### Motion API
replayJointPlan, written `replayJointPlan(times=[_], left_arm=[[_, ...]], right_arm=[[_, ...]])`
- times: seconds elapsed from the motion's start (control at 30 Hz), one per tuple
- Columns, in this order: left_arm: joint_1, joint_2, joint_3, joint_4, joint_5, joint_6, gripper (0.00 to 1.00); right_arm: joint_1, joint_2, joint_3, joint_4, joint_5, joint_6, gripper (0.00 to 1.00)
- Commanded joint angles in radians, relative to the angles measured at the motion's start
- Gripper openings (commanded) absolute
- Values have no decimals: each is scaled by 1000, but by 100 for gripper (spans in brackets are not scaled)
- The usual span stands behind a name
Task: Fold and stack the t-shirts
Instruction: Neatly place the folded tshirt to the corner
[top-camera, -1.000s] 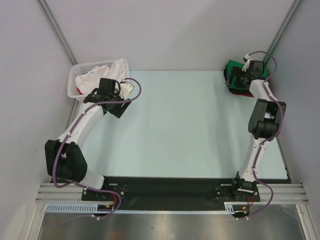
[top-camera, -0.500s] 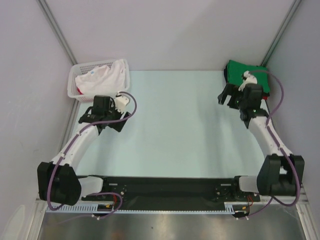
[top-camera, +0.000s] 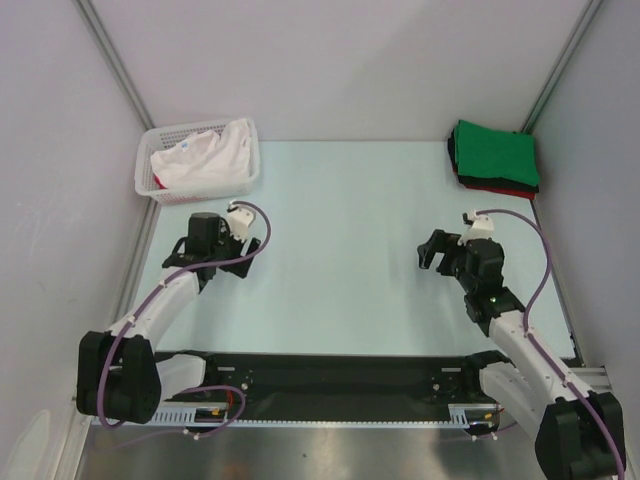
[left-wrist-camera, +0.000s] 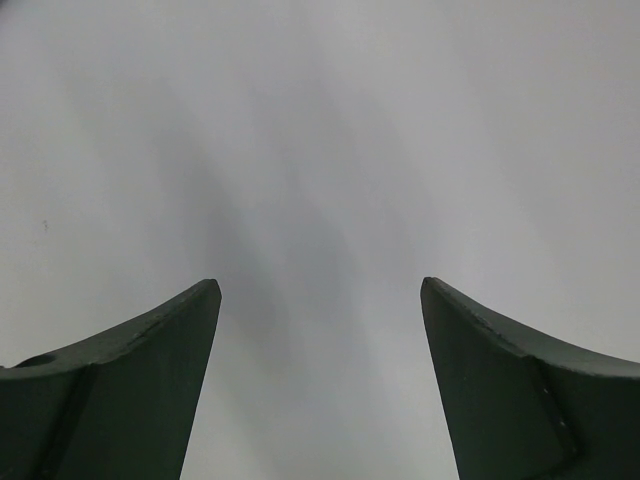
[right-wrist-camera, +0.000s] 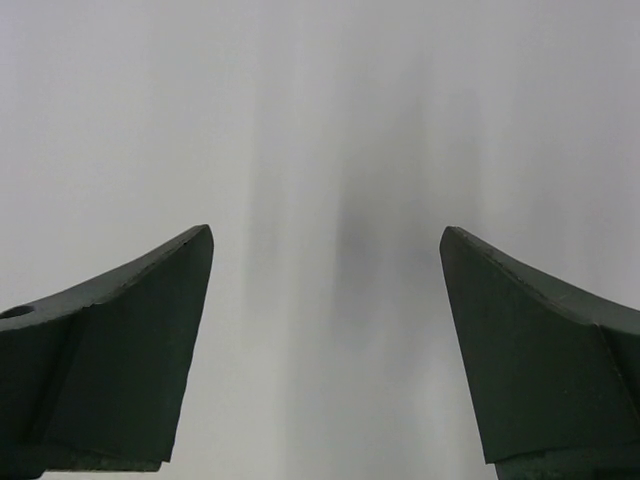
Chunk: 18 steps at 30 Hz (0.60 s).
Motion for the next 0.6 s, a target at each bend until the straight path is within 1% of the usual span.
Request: replayJointPlan(times=[0.0, 0.23, 0.4, 0.57], left_arm=[[21, -4, -13, 69, 6, -35, 87], [28, -32, -24, 72, 1, -29, 87], [28, -32, -23, 67, -13, -26, 87], [28, -29, -20, 55, 9, -23, 87]], right_arm=[[10, -63, -58, 96, 61, 0, 100], [11, -126, -121, 138, 78, -12, 100], [11, -115, -120, 149, 73, -14, 100], [11, -112, -120, 152, 73, -17, 100]])
